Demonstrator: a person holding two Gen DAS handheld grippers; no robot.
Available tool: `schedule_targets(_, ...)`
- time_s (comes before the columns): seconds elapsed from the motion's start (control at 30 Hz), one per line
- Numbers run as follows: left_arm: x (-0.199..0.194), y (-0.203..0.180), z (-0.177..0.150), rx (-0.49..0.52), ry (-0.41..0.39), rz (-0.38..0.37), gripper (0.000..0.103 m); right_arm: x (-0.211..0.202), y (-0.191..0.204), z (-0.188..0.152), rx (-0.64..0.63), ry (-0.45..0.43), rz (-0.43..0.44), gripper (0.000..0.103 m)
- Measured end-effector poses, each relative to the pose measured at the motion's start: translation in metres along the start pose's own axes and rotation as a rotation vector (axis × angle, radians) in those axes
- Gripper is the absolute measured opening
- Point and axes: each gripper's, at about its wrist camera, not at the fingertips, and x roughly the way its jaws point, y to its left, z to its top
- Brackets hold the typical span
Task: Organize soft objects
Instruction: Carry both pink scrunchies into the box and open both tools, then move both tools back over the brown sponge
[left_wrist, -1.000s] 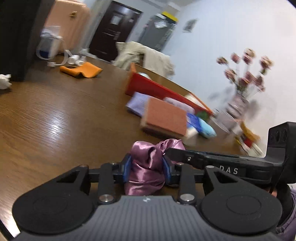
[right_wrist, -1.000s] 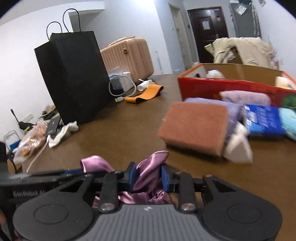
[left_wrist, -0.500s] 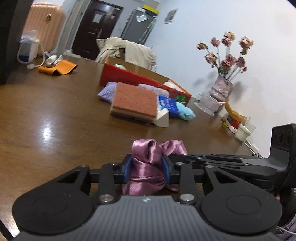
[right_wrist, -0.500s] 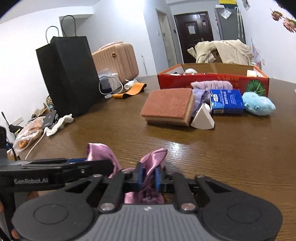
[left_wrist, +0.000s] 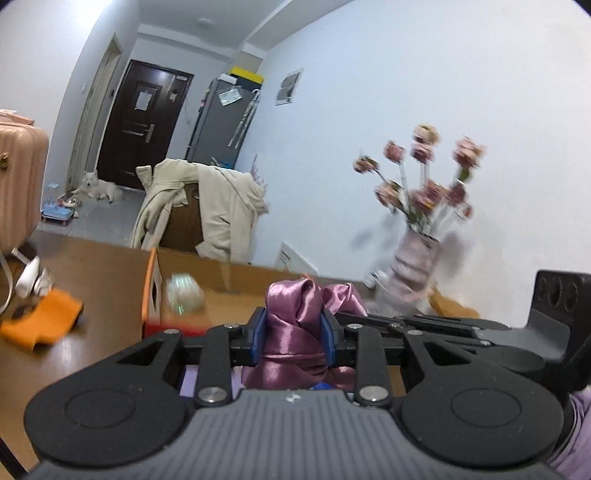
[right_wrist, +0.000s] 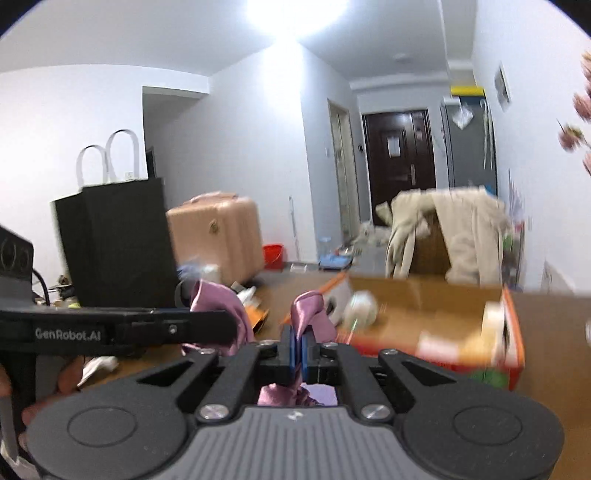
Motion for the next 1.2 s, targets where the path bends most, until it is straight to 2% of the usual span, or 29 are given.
schedule_targets(0.1,0.048,0.025,0.029,-0.016,0.018,0.03,0.03,0.054,-0.026,0.022,0.037,0.013,-0.022,0.004)
schedule_targets(0.17,0.083,0.044,0.037,-0.031,0.053,0.065,0.03,0.093,-0.041,0.026,0.076,0.058,-0.022,0.004)
schedule_targets(0.23,0.114,0.061,0.038,-0.043,0.095,0.096,0.03,0.125,-0.052,0.023,0.08,0.086,-0.052,0.004)
schedule_targets(0.37,0.159,0.088,0.022,-0.035,0.163,0.205,0.034,0.183,-0.068,0.004,0.08,0.169,-0.079,0.004)
schedule_targets(0.47,0.173,0.102,0.009,-0.035,0.223,0.231,0.051,0.209,-0.074,-0.013,0.087,0.229,-0.077,0.005)
schedule_targets(0.5,0.173,0.106,0.006,-0.044,0.22,0.227,0.058,0.213,-0.075,-0.017,0.081,0.238,-0.084,0.006)
schedule_targets(0.6,0.169,0.109,0.007,-0.033,0.199,0.2,0.065,0.226,-0.082,-0.027,0.103,0.294,-0.049,0.011)
schedule_targets(0.63,0.168,0.108,0.008,-0.029,0.19,0.197,0.071,0.226,-0.082,-0.03,0.116,0.304,-0.032,0.013)
schedule_targets(0.7,0.163,0.105,0.011,-0.017,0.172,0.198,0.076,0.226,-0.083,-0.032,0.134,0.306,-0.031,0.025)
schedule_targets(0.73,0.161,0.103,0.013,-0.007,0.176,0.204,0.076,0.225,-0.084,-0.031,0.132,0.298,-0.034,0.035)
schedule_targets(0.83,0.149,0.094,0.02,0.011,0.168,0.212,0.076,0.21,-0.082,-0.02,0.134,0.255,-0.045,0.054)
schedule_targets(1.03,0.097,0.075,0.033,0.068,0.125,0.226,0.085,0.142,-0.073,0.019,0.093,0.141,-0.102,0.056)
schedule_targets(1.13,0.062,0.06,0.04,0.113,0.08,0.233,0.095,0.094,-0.066,0.038,0.076,0.063,-0.141,0.064)
schedule_targets(1.2,0.04,0.053,0.042,0.128,0.058,0.23,0.098,0.063,-0.059,0.045,0.058,0.024,-0.173,0.068)
